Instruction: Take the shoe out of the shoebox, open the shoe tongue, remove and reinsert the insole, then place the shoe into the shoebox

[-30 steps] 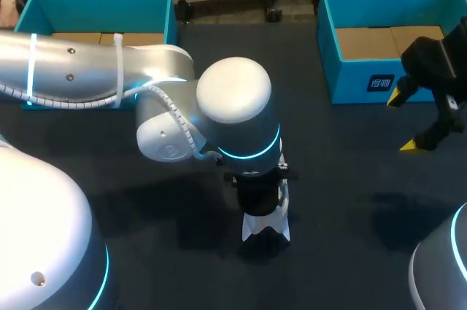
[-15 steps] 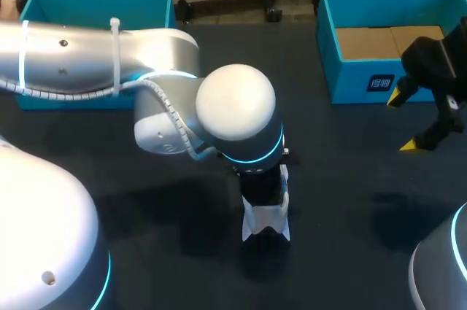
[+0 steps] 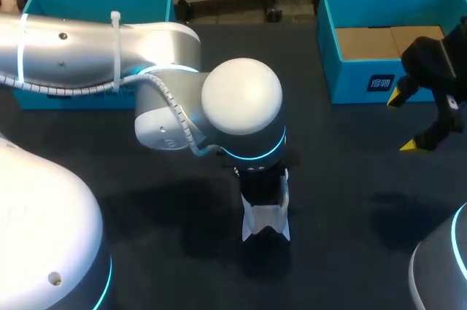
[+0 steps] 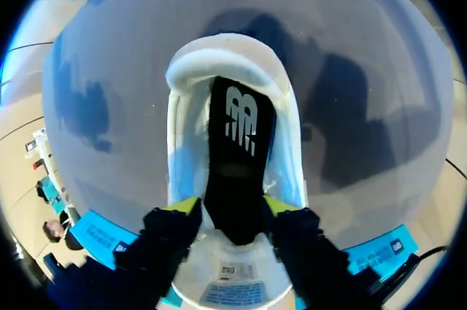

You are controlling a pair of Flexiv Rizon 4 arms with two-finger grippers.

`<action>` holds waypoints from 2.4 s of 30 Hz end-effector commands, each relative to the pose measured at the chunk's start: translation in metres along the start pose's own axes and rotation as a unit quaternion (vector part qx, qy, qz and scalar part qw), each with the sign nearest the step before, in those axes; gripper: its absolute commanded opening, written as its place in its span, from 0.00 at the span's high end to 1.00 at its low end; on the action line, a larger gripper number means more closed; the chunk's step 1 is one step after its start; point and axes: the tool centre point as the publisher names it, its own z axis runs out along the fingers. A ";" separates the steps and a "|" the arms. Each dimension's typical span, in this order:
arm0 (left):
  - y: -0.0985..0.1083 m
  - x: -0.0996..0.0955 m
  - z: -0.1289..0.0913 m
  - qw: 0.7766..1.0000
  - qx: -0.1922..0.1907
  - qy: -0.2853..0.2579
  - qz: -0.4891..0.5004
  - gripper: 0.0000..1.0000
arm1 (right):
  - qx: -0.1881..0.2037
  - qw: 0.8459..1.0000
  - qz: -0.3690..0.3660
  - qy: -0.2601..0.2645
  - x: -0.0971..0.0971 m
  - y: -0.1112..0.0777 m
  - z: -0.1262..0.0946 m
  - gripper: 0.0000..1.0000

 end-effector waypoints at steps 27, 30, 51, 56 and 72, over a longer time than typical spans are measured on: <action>0.025 0.012 -0.026 0.999 0.020 0.028 0.001 0.00 | 0.001 1.000 0.000 0.002 -0.002 0.001 0.001 0.00; 0.031 0.010 -0.028 1.000 0.015 0.026 0.003 0.00 | 0.001 1.000 0.000 0.002 -0.002 0.001 0.001 0.00; 0.067 -0.002 -0.049 1.000 0.010 0.006 0.015 0.54 | 0.001 1.000 0.000 0.002 -0.002 0.001 0.001 0.00; 0.058 0.002 -0.046 1.000 0.019 0.009 0.019 0.56 | 0.001 1.000 0.000 0.002 -0.002 0.001 0.001 0.00; 0.007 0.013 -0.030 0.997 0.066 0.022 0.034 0.64 | 0.001 1.000 0.000 0.002 -0.002 0.001 0.001 0.00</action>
